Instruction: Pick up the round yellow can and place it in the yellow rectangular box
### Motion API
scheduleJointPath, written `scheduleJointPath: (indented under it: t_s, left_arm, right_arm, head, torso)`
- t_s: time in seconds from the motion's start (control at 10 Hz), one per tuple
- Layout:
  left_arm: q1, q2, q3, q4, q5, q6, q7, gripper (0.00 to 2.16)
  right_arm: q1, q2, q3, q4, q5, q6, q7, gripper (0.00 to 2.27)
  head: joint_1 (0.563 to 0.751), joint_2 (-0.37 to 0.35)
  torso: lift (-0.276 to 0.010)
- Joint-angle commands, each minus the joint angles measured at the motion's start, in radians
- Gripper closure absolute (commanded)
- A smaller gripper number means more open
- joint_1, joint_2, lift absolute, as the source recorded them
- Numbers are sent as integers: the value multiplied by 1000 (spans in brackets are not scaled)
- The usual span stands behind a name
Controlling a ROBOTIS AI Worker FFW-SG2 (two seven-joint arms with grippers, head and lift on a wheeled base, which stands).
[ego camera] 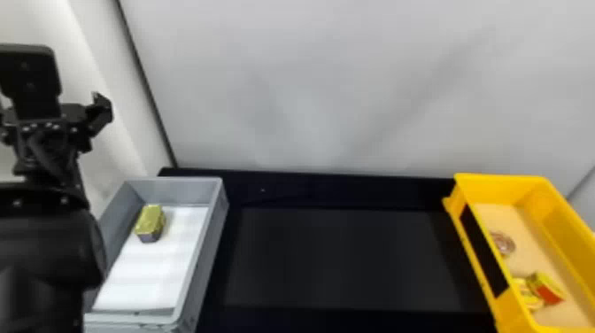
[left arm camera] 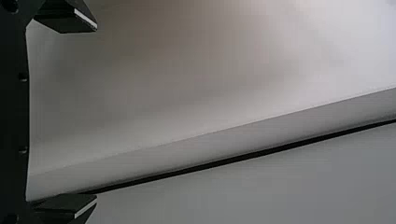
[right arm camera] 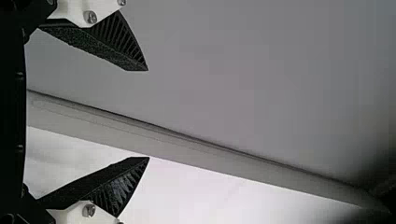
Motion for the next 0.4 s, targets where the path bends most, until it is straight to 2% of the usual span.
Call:
scheduleJointPath:
  t_s: [0.0, 0.3]
  left_arm:
    - [6, -3, 4, -13, -2, -2, 8, -2]
    - [13, -3, 12, -19, -3, 1, 13, -2]
  right_arm:
    - [6, 2, -5, -41, -34, 7, -11, 128]
    - [18, -1, -11, -96, -60, 108, -94, 179]
  head:
    - [694, 14]
    - [694, 14]
  torso:
    - [-61]
    - [-61]
